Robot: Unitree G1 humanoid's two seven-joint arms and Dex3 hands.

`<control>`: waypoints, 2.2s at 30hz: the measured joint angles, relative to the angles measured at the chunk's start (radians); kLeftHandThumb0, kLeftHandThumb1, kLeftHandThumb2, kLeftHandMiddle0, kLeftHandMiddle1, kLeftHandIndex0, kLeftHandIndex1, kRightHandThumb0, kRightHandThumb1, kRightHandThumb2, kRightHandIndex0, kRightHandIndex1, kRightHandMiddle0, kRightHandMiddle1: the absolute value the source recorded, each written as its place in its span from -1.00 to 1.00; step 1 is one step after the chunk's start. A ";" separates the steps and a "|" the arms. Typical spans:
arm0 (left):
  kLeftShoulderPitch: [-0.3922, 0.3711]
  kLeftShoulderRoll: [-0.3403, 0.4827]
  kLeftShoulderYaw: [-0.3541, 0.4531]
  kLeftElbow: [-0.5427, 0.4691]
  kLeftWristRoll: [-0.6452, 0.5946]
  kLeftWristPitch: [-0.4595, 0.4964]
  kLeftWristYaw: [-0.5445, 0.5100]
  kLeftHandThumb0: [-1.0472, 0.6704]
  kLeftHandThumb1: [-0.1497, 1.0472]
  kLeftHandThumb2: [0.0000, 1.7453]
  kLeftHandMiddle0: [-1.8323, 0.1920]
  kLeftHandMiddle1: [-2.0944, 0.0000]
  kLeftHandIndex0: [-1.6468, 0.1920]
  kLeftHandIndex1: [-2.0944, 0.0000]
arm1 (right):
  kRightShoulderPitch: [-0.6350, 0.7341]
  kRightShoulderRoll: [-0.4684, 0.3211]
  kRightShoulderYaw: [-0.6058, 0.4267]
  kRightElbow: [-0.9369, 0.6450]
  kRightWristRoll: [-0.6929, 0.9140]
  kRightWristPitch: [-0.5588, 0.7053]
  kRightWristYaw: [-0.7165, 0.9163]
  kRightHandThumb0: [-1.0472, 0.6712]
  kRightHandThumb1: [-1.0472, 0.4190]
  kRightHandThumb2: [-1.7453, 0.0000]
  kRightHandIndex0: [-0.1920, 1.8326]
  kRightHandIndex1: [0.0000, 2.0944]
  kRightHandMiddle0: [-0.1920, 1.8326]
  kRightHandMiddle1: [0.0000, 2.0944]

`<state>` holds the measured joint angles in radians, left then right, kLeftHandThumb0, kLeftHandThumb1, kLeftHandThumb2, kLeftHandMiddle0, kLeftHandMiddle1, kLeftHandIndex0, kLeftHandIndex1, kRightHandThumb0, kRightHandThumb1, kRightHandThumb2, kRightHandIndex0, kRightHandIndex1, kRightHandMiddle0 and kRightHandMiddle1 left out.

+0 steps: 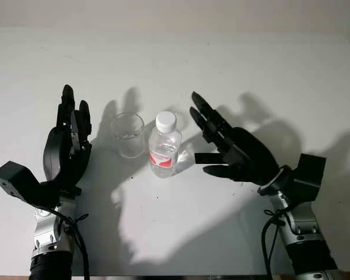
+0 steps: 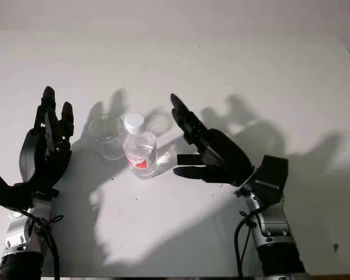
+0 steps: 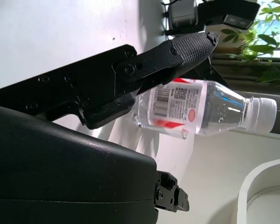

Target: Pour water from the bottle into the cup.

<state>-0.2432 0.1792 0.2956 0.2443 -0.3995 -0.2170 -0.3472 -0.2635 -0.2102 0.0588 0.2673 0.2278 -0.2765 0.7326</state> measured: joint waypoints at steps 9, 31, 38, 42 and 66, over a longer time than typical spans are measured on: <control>0.000 0.000 0.000 -0.003 0.000 0.003 -0.002 -0.62 1.00 -0.30 1.00 1.00 1.00 1.00 | -0.031 0.056 0.039 0.074 -0.030 0.033 -0.038 -0.78 -0.89 0.94 -1.00 -1.00 -1.00 -1.00; -0.012 -0.005 0.001 0.015 -0.001 -0.020 -0.006 -0.62 1.00 -0.31 1.00 1.00 1.00 1.00 | -0.032 0.081 0.089 0.081 -0.104 -0.028 -0.106 -0.82 -0.92 0.93 -1.00 -1.00 -1.00 -1.00; -0.016 -0.011 0.001 0.017 -0.001 -0.028 -0.003 -0.61 1.00 -0.31 1.00 1.00 1.00 1.00 | -0.026 0.125 0.096 0.081 -0.160 -0.039 -0.223 -0.76 -0.92 0.94 -1.00 -1.00 -1.00 -1.00; -0.017 -0.011 0.001 0.017 -0.001 -0.030 -0.004 -0.62 1.00 -0.31 1.00 1.00 1.00 1.00 | -0.026 0.150 0.105 0.084 -0.187 -0.043 -0.275 -0.74 -0.94 0.93 -1.00 -1.00 -1.00 -1.00; -0.022 -0.014 0.001 0.042 0.003 -0.062 0.004 -0.61 1.00 -0.32 1.00 1.00 1.00 1.00 | -0.005 0.192 0.171 0.082 -0.290 -0.126 -0.420 -0.81 -0.93 0.94 -1.00 -1.00 -1.00 -1.00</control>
<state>-0.2654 0.1649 0.2965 0.2860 -0.3966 -0.2794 -0.3435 -0.2689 -0.0183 0.2299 0.3490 -0.0623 -0.4021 0.3128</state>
